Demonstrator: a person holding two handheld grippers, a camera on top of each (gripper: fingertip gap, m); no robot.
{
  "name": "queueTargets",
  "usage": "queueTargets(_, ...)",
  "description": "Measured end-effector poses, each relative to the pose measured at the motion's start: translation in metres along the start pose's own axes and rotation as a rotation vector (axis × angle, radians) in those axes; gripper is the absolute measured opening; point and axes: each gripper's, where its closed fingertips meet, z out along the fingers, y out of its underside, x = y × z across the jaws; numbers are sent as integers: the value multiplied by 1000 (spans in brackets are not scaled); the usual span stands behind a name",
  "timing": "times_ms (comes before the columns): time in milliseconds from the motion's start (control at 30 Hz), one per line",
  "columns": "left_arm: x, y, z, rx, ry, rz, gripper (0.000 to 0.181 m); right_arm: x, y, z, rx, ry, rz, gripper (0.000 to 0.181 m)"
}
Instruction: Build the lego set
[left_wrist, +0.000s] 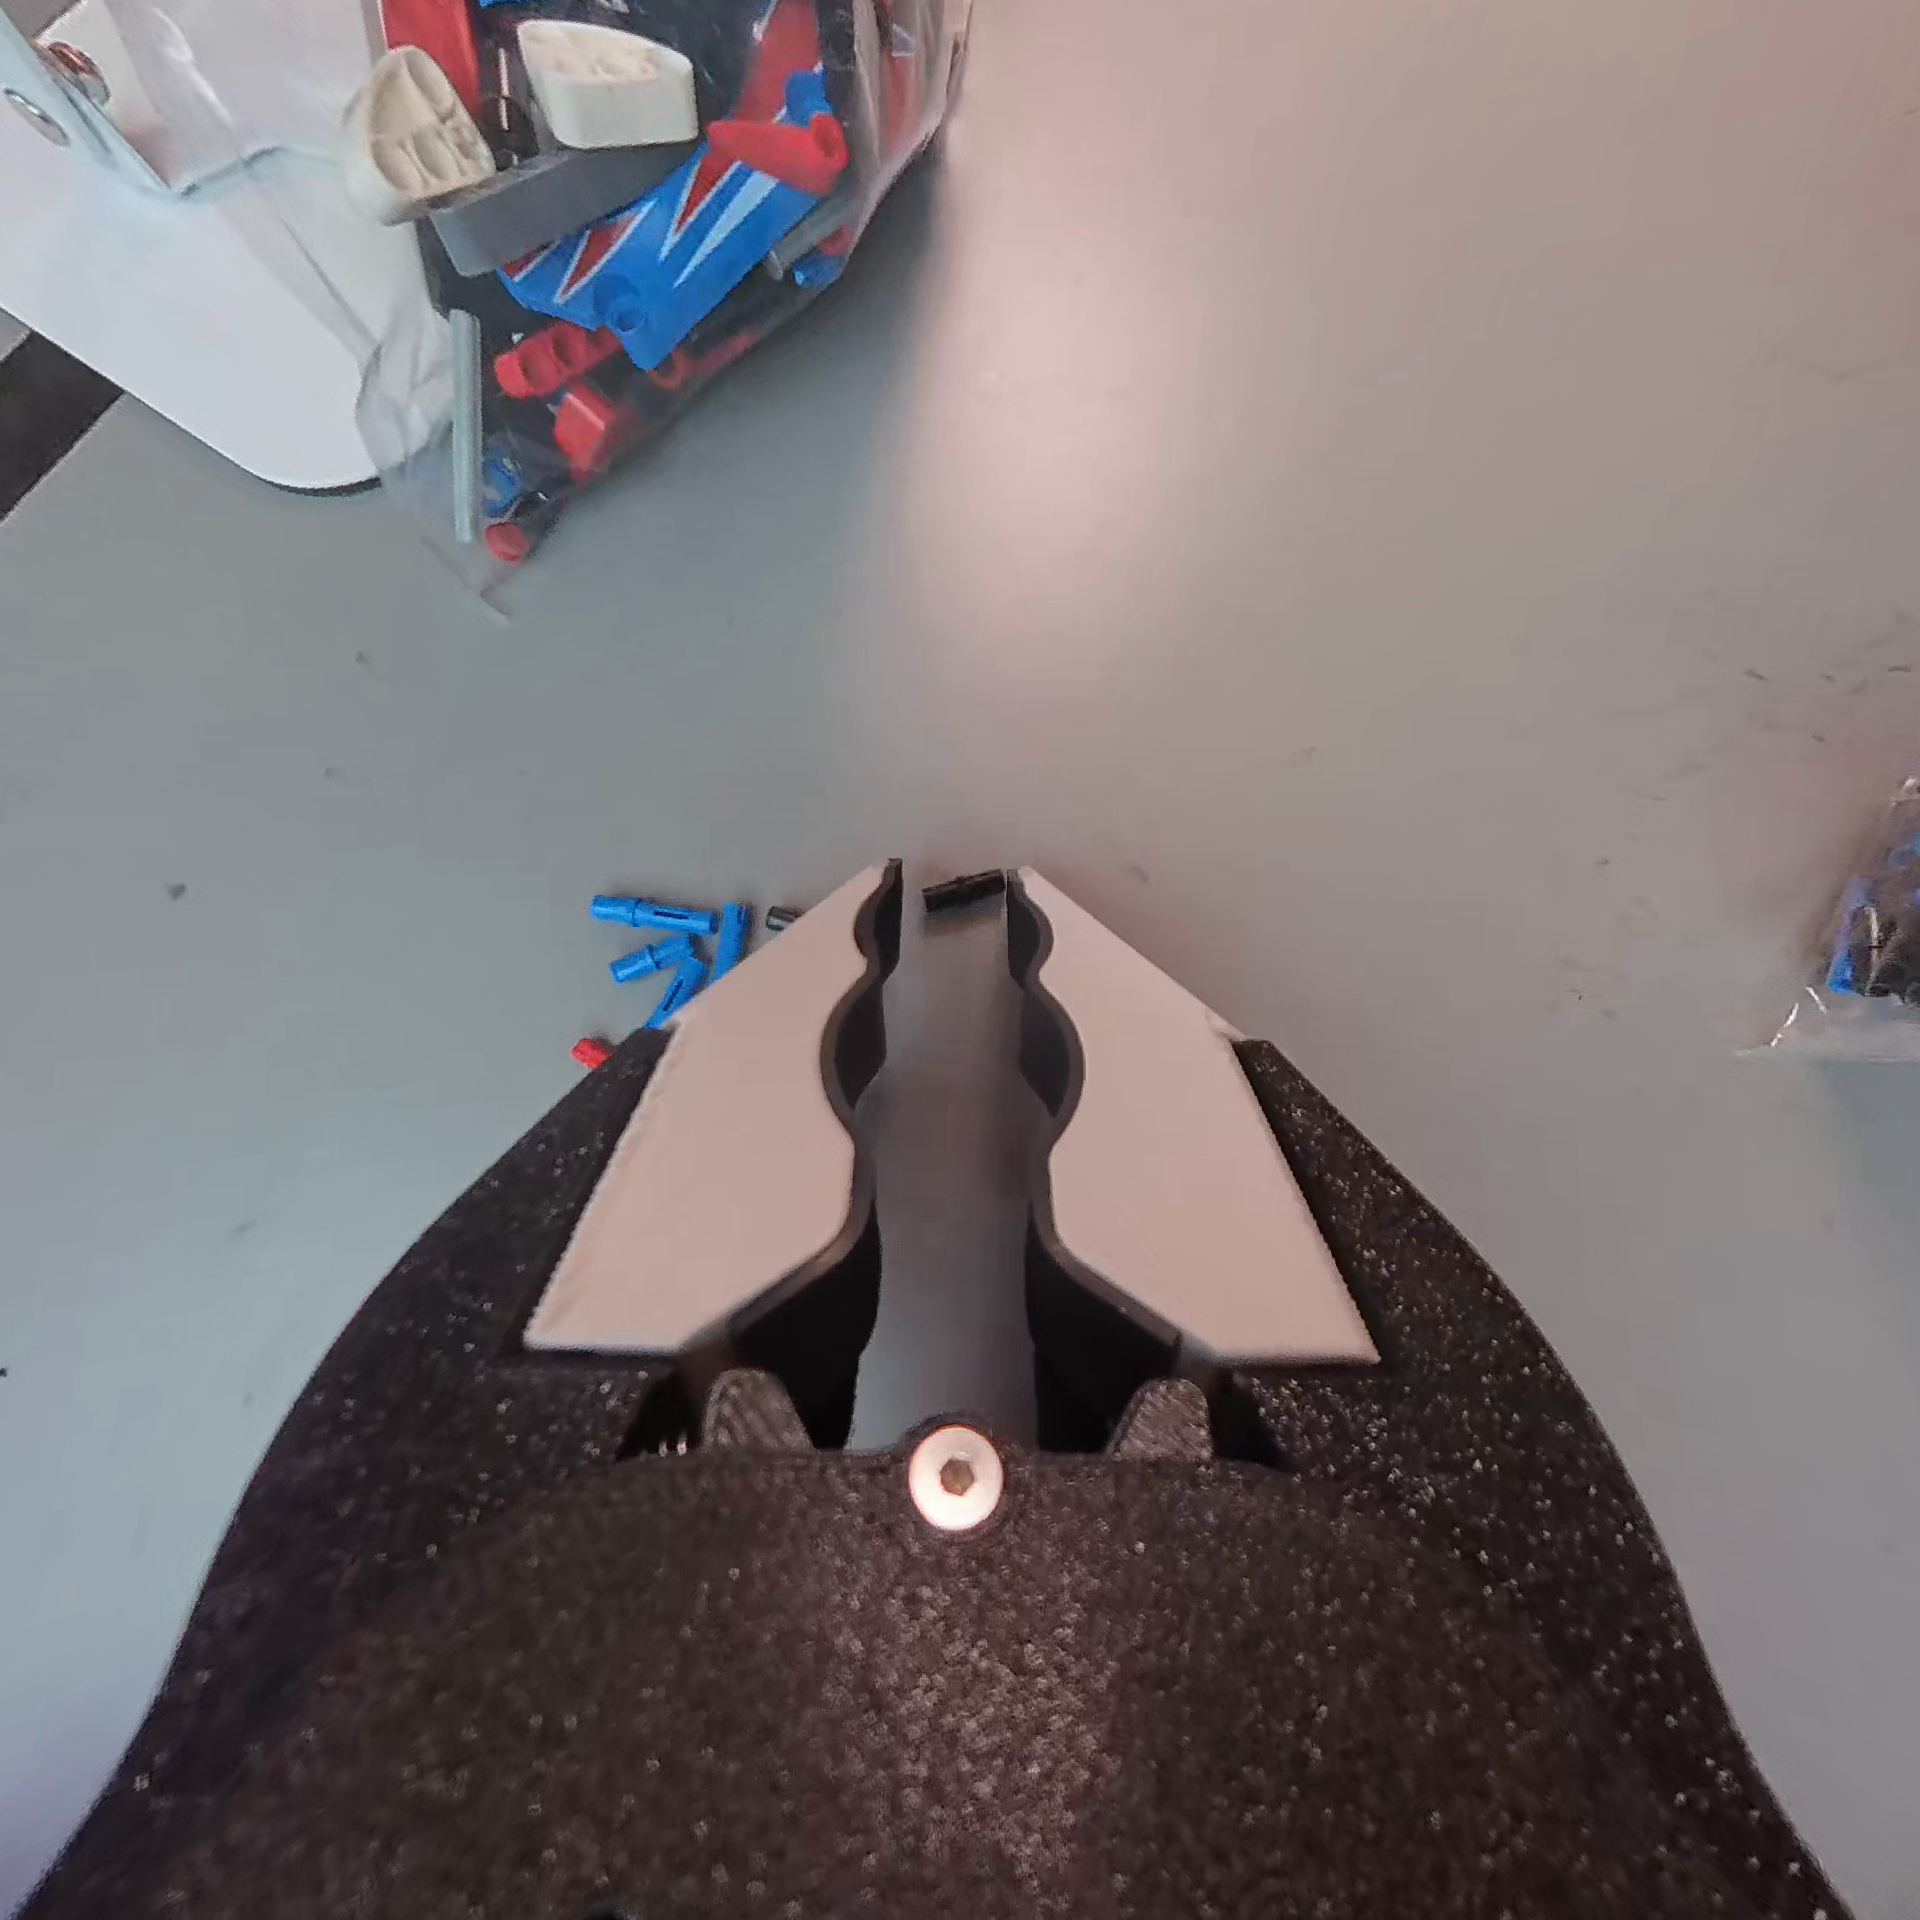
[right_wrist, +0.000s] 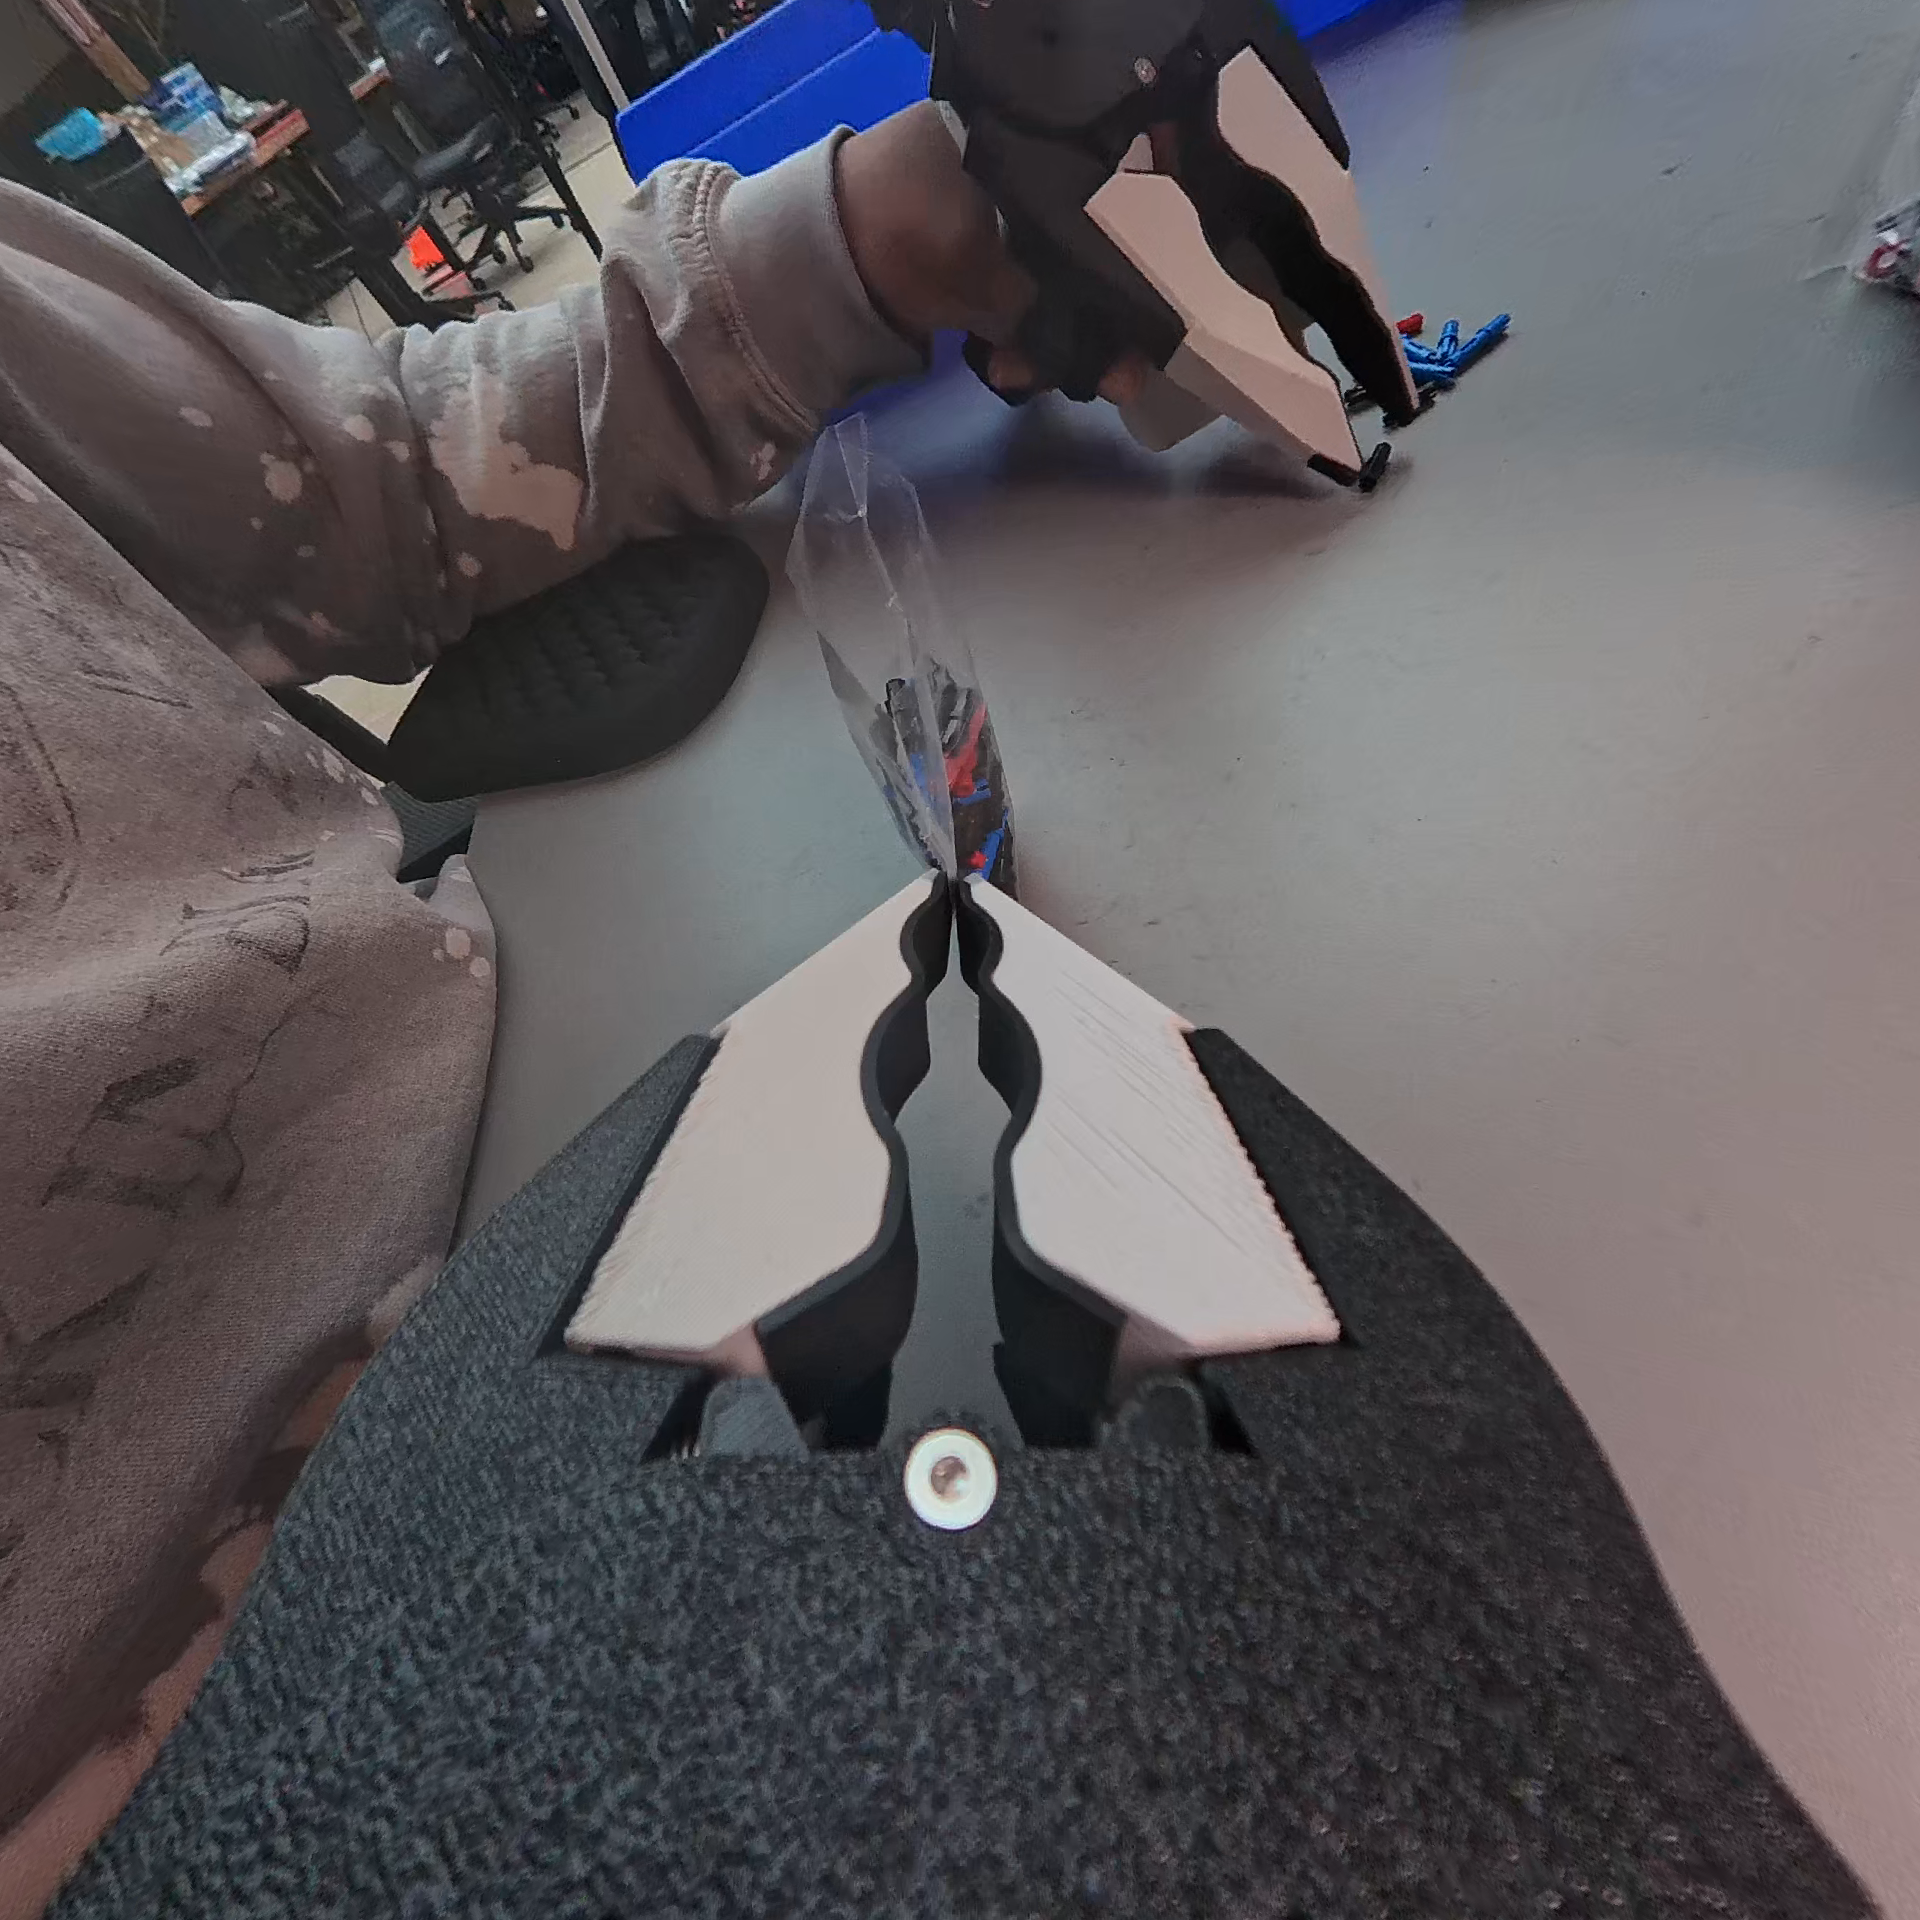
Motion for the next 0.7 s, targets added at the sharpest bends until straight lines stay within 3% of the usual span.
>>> queueTargets(333, 15, 10, -3, -44, 62, -5, 16, 0, 0, 0, 3, -4, 2, 0)
queueTargets(433, 26, 3, -10, 2, 104, -18, 16, 0, 0, -1, 3, -1, 0, 0)
queueTargets(533, 53, -24, -32, 126, 222, -34, 16, 0, 0, -1, 3, 2, 1, 0)
queueTargets(700, 128, -75, -79, 309, 454, 65, 16, 2, -1, 0, 3, 8, 3, 0)
